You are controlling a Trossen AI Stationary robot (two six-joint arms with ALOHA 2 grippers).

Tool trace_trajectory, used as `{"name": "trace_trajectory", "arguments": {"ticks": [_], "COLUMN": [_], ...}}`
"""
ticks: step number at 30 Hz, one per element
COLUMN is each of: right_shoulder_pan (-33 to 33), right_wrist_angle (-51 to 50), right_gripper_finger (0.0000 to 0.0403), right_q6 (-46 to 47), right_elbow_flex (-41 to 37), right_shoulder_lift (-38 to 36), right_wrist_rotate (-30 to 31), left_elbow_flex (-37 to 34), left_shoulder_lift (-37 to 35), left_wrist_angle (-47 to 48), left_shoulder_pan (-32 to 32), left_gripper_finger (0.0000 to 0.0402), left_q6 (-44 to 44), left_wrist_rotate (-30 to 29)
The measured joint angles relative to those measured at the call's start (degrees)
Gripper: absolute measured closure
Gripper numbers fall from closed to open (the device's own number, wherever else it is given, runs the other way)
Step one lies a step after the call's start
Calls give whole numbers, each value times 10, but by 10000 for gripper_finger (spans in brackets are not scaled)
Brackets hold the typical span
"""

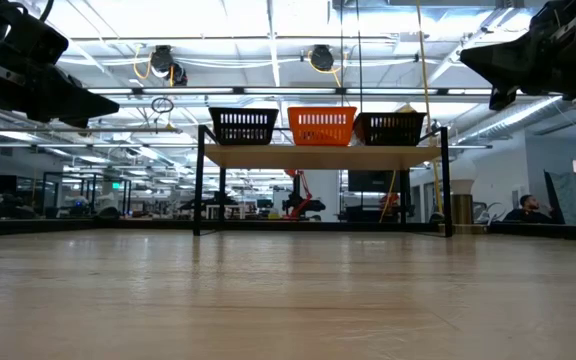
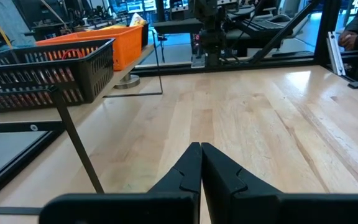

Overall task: Pick & Place Office Desk Supplies
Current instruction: Return to Home Position

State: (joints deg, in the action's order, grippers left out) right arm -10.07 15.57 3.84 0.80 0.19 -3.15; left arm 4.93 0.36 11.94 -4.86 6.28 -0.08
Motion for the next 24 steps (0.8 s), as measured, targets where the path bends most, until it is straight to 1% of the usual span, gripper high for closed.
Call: {"name": "trace_trajectory", "arguments": {"ticks": [5,12,24], "right_shoulder_pan": [0,0,0], "right_wrist_angle": [0,0,0], "right_gripper_finger": [403,403,403], "right_q6": [0,0,0], "right_elbow_flex": [0,0,0], "right_shoulder_lift": [1,7,6], "right_wrist_rotate": [3,1,1], "left_elbow_flex": [0,0,0], "left_shoulder_lift": [0,0,0], "left_wrist_angle": [0,0,0], "left_shoulder_pan": [0,0,0], "left_gripper_finger": [399,380,378], "left_q6": [-13,-19,-20], "left_wrist_rotate": [-5,-5,-5]}}
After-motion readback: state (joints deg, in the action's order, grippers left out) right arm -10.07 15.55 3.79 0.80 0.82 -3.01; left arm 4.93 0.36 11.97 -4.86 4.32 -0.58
